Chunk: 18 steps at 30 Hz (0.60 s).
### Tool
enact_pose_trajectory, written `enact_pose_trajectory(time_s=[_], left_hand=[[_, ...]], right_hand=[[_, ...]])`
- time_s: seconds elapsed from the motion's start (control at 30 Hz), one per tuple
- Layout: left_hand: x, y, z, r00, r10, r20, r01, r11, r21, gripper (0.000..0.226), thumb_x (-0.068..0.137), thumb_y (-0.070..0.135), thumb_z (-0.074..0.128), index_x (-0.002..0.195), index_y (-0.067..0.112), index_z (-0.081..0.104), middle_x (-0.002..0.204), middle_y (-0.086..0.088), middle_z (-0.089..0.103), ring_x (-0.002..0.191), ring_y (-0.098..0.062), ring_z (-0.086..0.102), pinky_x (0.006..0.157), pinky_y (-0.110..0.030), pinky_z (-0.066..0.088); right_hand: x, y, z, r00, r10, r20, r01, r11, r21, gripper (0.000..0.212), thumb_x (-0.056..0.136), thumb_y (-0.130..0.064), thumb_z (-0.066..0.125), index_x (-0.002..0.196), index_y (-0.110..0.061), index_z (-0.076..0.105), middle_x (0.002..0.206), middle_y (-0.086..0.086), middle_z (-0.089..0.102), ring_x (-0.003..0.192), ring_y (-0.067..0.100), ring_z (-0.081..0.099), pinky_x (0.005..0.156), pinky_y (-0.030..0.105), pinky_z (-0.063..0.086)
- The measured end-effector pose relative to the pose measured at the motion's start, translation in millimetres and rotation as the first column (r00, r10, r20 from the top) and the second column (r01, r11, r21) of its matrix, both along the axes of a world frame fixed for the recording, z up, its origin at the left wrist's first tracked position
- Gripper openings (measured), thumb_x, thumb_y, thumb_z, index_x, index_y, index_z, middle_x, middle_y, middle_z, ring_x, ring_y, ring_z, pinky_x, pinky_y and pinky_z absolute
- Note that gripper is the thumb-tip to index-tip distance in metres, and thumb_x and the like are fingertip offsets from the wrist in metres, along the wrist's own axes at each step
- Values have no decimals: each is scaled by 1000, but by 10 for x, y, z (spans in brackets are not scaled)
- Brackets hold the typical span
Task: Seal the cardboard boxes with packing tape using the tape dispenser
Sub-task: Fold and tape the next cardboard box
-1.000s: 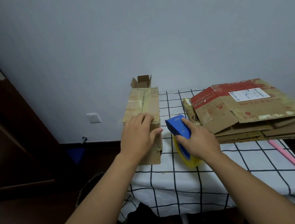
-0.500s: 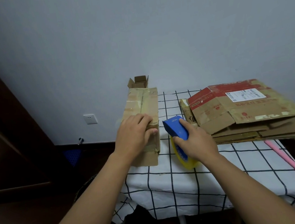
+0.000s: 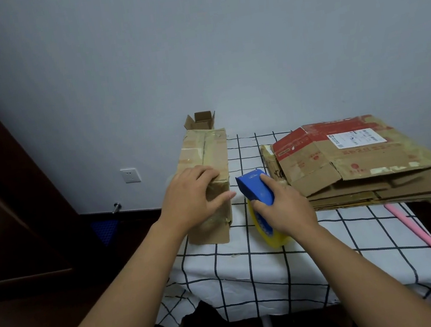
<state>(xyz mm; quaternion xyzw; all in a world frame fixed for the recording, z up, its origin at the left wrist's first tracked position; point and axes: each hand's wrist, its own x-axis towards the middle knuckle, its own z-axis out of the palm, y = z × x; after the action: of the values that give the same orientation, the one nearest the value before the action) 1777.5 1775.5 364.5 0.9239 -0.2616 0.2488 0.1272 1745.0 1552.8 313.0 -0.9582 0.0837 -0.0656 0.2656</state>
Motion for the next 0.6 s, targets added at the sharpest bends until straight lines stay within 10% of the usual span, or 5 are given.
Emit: enact_pose_trajectory(time_s=[0.3,0.6], left_hand=[[129,17,108,988,8,-153,-23,995,-97,38,90,55,58,114,27,69,113,12,63,102,-10,54,78,-27,40],[77,-25,72,999,-23,40,20,997,70,46,89,58,52,101,17,68,100,0,66,92,-20,58,75,-32,43]], right_hand=[[-7,2,-2,1000,-5,1,6,1000,-7,71,88,-59,50,152,-47,22,129,5,52,108,26,55,74,37,48],[-9,0,-10,1000,2,-6,-2,1000,-8,71,88,-61,49,152,-48,21,127,4,52,105,25,55,73,36,46]])
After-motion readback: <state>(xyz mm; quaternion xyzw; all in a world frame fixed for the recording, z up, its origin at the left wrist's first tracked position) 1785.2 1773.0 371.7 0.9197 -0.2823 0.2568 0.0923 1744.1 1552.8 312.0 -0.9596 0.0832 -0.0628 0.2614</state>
